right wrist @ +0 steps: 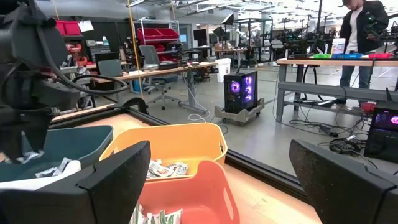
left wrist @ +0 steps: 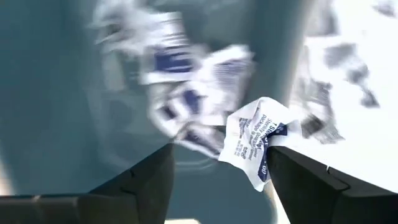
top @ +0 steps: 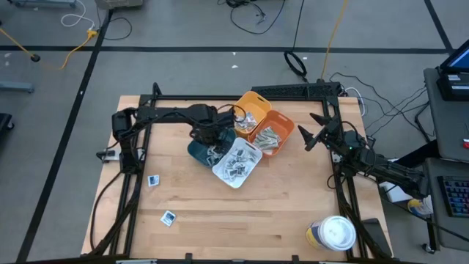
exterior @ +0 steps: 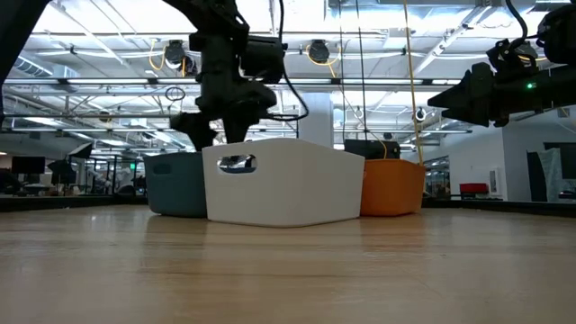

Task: Pick & Place First Aid Supplies
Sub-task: Put the blue alcohol pad into the blue bin

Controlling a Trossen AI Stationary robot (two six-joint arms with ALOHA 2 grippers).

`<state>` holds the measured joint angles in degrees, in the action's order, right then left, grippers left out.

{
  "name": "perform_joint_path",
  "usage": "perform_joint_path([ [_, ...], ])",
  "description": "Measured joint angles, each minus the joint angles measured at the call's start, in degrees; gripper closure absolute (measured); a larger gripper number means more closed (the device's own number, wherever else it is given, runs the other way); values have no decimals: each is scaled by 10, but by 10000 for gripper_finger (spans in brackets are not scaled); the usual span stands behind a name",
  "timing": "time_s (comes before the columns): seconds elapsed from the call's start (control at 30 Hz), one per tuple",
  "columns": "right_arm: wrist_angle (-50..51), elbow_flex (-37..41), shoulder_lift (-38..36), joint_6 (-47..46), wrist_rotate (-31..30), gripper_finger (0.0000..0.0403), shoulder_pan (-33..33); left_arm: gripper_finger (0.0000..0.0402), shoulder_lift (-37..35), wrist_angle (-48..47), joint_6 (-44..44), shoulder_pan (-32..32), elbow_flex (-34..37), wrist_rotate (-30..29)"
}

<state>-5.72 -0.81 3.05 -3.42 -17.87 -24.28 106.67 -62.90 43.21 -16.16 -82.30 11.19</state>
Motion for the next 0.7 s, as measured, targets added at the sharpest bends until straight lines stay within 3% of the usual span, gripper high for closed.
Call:
perform_joint_path([
  [0.17, 0, 0, 0, 0, 0, 26, 0, 144, 0, 6, -157, 14, 0, 12],
  [0.33, 0, 0, 0, 0, 0, 26, 0, 162, 0, -60, -252, 32, 0, -98],
  [0.4, 0, 0, 0, 0, 0, 26, 0, 172, 0, -69, -292, 34, 0, -108],
  [0.6, 0, 0, 0, 0, 0, 26, 0, 185, 0, -80, -302, 40, 0, -19],
  [0.7, 0, 0, 0, 0, 0, 26, 0, 186, 0, -81, -289, 40, 0, -7],
])
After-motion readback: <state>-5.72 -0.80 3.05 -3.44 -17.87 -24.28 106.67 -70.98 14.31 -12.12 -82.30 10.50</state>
